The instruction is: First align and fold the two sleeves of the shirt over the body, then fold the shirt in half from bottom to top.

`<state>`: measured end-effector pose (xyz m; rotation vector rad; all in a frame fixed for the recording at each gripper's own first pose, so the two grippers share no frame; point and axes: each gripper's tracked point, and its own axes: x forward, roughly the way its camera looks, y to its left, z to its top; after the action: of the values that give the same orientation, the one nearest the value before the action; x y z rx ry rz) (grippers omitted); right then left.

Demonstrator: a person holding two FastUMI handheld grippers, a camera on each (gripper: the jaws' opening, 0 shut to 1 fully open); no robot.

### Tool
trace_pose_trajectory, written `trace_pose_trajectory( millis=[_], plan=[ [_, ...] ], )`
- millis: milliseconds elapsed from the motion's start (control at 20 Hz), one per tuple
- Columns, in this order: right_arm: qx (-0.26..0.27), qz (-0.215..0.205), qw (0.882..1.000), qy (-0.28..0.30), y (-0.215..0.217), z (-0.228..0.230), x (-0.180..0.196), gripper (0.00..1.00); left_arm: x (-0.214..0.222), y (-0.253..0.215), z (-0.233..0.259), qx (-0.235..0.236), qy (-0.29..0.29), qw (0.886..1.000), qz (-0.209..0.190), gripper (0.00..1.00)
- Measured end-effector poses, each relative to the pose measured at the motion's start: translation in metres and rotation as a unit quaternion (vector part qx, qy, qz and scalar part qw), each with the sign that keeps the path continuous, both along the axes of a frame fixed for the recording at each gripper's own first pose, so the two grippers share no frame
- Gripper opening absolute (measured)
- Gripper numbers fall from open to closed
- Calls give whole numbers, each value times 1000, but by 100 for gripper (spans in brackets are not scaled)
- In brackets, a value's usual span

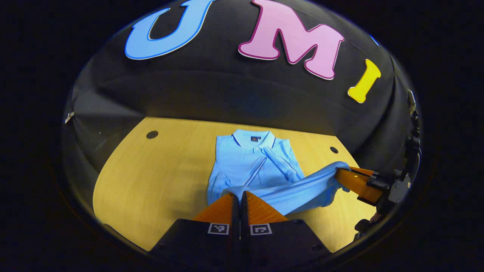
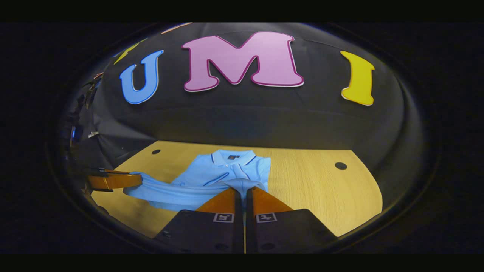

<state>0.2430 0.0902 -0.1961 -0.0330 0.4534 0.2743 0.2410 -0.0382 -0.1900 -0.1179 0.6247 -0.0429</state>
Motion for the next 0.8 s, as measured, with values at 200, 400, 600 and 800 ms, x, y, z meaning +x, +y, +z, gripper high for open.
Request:
trace_pose_trajectory(
  millis=[200, 400, 600, 800],
  plan=[
    [28, -21, 999, -19, 9, 5, 68, 3, 81, 8, 0, 18, -28, 999, -7, 6],
    [15, -24, 999, -35, 18, -6, 131, 6, 152, 14, -20, 18, -34, 999, -5, 6],
    [1, -21, 999, -26, 31, -32, 184, 12, 205, 30, -40, 33, -39, 999, -1, 6],
    [1, -26, 999, -38, 37, -48, 221, 0, 252, 43, -46, 56, -76, 995, -16, 6]
  ],
)
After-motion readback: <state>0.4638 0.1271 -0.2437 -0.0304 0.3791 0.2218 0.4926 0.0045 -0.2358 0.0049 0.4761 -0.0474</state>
